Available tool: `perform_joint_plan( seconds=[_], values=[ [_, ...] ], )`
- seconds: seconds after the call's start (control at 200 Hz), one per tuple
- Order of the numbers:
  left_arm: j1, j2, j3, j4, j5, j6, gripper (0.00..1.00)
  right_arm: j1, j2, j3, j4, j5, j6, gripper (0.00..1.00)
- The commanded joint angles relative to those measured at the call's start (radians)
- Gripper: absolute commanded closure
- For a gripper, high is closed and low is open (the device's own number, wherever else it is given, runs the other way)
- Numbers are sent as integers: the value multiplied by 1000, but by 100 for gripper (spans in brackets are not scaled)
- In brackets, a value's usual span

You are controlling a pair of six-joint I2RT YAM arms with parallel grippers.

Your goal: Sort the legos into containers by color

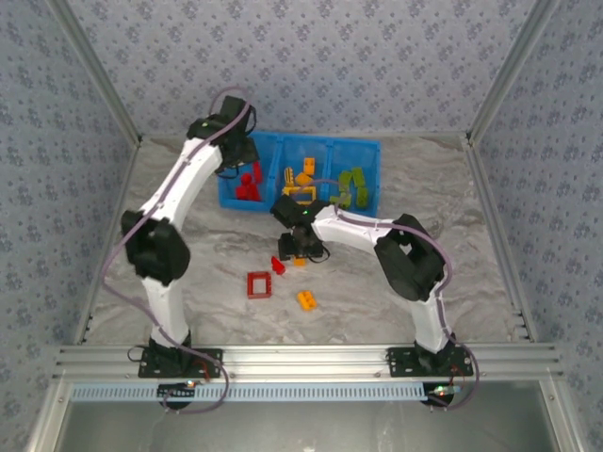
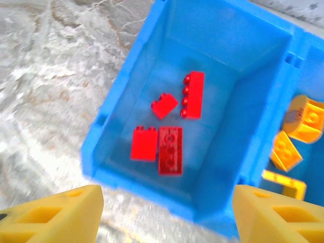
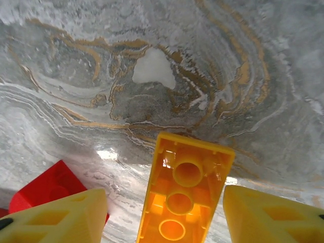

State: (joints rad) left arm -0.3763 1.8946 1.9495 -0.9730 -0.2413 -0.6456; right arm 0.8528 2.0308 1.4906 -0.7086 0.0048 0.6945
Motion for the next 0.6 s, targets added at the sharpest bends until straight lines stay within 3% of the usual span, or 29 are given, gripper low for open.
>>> perform_joint_plan(
  seconds=[0.0, 0.22, 0.43, 0.595],
  values=[
    [-7, -125, -177, 23, 52, -37, 32, 6, 33, 41, -93, 35, 64, 41],
    [-22, -381, -503, -2, 177, -12, 31, 8, 46, 58, -96, 61, 49, 66],
    [-89, -605, -783, -34, 277, -32, 29, -6, -35, 209, -157, 150, -58, 68],
    [-151, -724, -960, -17, 332, -78, 29, -90, 27, 389, -184, 137, -173, 68]
  ],
)
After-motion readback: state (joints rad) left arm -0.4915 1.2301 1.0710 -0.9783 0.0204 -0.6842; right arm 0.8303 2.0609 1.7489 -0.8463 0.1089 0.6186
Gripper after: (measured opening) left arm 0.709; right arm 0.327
